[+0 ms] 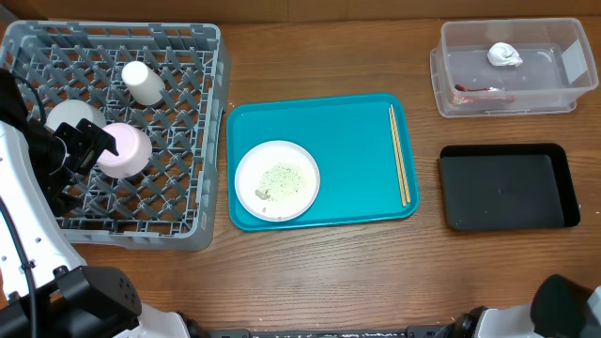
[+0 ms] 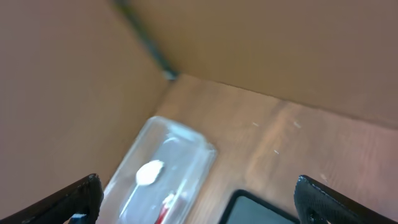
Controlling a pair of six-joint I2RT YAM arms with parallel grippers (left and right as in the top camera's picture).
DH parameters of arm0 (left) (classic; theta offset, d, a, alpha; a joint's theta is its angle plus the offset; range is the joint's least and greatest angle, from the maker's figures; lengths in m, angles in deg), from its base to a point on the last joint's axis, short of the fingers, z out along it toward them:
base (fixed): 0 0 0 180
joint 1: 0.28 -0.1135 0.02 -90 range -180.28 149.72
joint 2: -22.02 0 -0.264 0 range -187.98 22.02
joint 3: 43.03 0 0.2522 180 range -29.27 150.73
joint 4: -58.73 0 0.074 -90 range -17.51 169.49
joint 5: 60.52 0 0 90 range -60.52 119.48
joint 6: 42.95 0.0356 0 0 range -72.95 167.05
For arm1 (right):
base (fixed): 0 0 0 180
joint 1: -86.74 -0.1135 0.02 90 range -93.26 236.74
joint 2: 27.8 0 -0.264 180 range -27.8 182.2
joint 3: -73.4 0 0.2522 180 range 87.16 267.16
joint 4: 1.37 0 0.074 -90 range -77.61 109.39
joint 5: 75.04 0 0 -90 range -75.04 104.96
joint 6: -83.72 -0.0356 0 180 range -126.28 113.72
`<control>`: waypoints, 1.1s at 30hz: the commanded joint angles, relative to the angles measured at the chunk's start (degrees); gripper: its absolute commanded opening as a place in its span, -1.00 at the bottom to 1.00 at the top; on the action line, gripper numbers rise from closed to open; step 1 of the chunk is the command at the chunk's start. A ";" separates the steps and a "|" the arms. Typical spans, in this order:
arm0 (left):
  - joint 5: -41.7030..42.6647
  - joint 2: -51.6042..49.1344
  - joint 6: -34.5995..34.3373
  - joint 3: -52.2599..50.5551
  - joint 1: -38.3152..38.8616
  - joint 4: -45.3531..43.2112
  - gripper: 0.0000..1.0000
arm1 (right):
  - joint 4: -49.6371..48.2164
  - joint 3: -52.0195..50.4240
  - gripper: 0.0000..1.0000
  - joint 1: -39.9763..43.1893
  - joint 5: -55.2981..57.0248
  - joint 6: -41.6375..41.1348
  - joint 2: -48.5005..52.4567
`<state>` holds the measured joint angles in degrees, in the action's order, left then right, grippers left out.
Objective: Sort waste into correct bins and load items into the dishwasher
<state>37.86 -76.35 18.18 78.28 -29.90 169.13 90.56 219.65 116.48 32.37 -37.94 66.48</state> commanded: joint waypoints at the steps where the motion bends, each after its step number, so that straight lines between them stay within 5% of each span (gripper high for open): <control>1: 0.09 0.24 -0.96 0.00 0.02 0.00 1.00 | 0.90 -1.16 0.99 2.78 0.96 -5.27 -0.09; 8: 2.27 0.24 -0.74 -0.02 0.02 0.20 1.00 | 2.14 -1.25 0.99 3.43 0.96 -5.27 0.24; 13: 33.66 0.66 23.58 -2.73 2.93 0.20 1.00 | 2.14 -1.25 0.99 3.43 0.96 -5.27 0.24; 18: 37.77 1.31 21.66 -10.05 16.06 0.17 1.00 | 2.14 -1.25 0.99 3.45 0.96 -5.27 0.24; 25: 32.79 1.29 4.70 -15.61 48.43 -17.42 0.98 | 2.14 -1.25 0.99 3.45 0.96 -5.27 0.26; 30: 2.91 -0.04 -24.15 -15.56 70.86 -30.62 1.00 | 2.14 -1.25 0.99 3.43 0.96 -5.27 0.24; 33: -9.22 -3.98 -30.64 -15.54 79.78 -34.91 1.00 | 2.14 -1.25 0.99 3.45 0.96 -5.27 0.24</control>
<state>47.98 -77.22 3.08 62.98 44.85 135.65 92.96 218.38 120.02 32.94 -42.73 67.00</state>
